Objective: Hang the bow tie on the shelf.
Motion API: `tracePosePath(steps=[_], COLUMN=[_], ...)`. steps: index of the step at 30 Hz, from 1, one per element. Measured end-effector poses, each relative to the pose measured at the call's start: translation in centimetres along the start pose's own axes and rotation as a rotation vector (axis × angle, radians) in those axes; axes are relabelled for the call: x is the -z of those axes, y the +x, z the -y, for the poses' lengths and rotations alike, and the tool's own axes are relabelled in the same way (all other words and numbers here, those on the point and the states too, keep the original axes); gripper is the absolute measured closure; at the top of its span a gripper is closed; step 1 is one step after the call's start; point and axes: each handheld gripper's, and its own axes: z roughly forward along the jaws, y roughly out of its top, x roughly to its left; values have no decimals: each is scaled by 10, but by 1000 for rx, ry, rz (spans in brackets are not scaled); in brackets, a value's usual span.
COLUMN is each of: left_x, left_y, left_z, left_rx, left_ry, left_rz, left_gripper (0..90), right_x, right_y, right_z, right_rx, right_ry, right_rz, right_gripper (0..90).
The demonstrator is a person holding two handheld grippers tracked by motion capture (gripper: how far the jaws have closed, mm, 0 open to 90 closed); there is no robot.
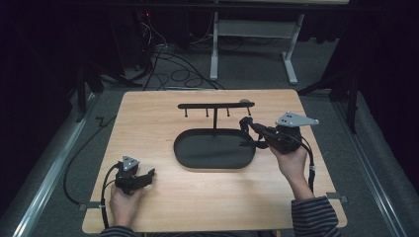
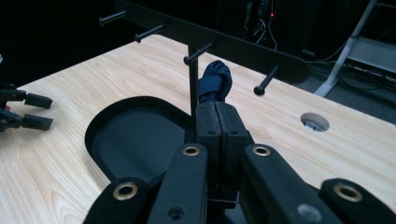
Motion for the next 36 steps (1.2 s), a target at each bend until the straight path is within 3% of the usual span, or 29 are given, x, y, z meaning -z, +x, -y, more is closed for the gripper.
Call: tracePosePath(steps=[16,36], left_x=[0,0], left_y=[0,0], left_z=[0,0], left_rx=[2,2], left_ry=[2,1], left_rz=[1,3], left_gripper=[304,305], right_x=[-14,-28], right_y=[-13,-36], right_z=[-15,-7], right_rx=[-25,-99], right_ry=[-21,18], right_rz=[12,73], right_gripper=[900,900])
